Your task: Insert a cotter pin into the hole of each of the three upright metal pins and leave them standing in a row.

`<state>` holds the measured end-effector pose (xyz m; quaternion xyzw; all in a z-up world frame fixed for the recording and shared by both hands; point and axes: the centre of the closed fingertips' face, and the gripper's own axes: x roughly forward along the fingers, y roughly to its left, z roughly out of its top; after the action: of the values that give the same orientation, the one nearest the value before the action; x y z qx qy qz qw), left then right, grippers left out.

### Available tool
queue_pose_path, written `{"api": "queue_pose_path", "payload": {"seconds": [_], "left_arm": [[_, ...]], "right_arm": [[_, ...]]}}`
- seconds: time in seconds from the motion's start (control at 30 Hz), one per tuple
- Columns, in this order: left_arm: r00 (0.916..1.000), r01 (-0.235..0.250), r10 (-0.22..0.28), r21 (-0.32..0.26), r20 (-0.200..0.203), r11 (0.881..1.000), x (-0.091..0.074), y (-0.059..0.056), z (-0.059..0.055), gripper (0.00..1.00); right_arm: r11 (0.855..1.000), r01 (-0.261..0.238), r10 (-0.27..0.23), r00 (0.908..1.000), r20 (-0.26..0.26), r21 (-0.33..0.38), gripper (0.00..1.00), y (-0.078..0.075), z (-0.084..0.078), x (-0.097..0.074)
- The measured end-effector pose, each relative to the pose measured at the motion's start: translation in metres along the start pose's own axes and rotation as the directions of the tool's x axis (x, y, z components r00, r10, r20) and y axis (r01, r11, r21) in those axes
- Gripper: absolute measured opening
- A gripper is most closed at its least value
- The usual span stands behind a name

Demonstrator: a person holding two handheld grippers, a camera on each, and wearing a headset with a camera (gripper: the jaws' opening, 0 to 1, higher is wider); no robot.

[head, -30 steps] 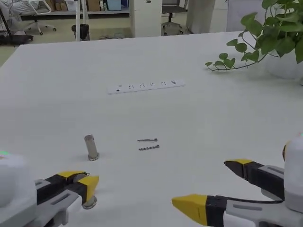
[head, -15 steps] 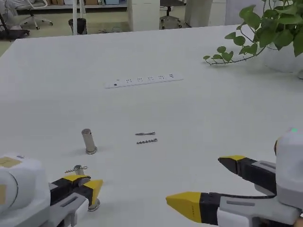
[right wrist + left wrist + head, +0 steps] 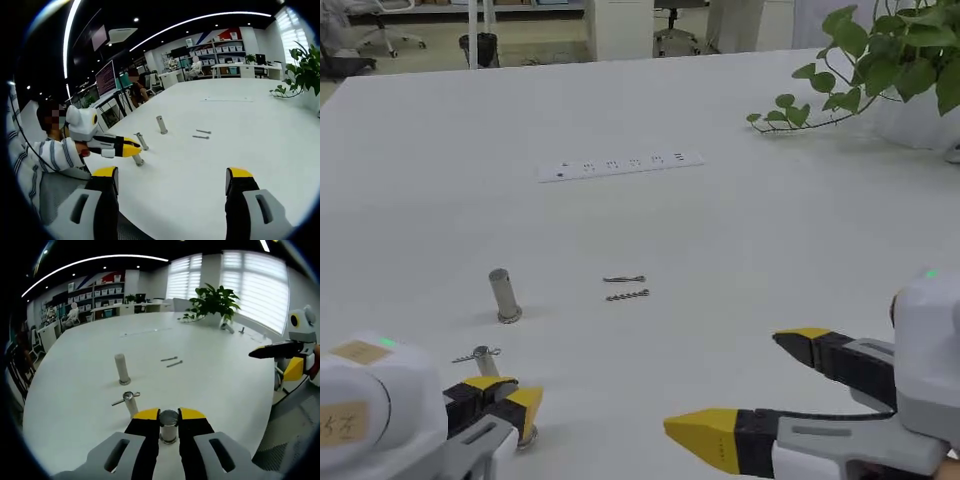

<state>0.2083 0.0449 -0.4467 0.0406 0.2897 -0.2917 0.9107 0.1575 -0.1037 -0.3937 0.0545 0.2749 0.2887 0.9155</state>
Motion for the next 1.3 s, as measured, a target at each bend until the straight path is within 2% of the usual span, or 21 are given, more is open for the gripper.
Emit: {"api": "queue_pose_path", "payload": {"seconds": [0.4,0.63,0.8,1.07,1.13,1.3], "left_arm": [[0.9999,-0.012,0.013,-0.033,0.006,0.999,0.000,0.002,-0.003,0.10],[0.9998,-0.016,0.016,-0.010,0.008,1.000,-0.001,0.000,-0.004,0.10],[0.9994,-0.030,0.031,-0.043,0.015,0.999,-0.001,0.002,-0.004,0.10],[0.9994,-0.031,0.031,-0.019,0.014,0.999,-0.002,-0.003,-0.005,0.11],[0.9995,-0.027,0.027,-0.015,0.015,1.000,-0.002,-0.002,-0.005,0.11],[0.9996,0.022,-0.022,0.008,0.017,1.000,-0.004,-0.007,-0.003,0.17]], "right_arm": [[1.000,-0.009,0.009,0.9999,-0.011,-0.011,0.87,0.003,-0.002,0.000],[1.000,-0.016,0.016,0.9998,-0.015,-0.017,0.87,0.006,-0.003,0.002],[0.999,-0.024,0.024,0.9995,-0.020,-0.025,0.87,0.009,-0.005,0.002],[0.999,-0.031,0.030,0.9993,-0.024,-0.028,0.87,0.013,-0.006,0.002],[0.999,-0.033,0.032,0.9991,-0.026,-0.028,0.87,0.013,-0.007,0.002],[0.999,-0.040,0.039,0.9987,-0.031,-0.034,0.87,0.016,-0.007,0.003]]}}
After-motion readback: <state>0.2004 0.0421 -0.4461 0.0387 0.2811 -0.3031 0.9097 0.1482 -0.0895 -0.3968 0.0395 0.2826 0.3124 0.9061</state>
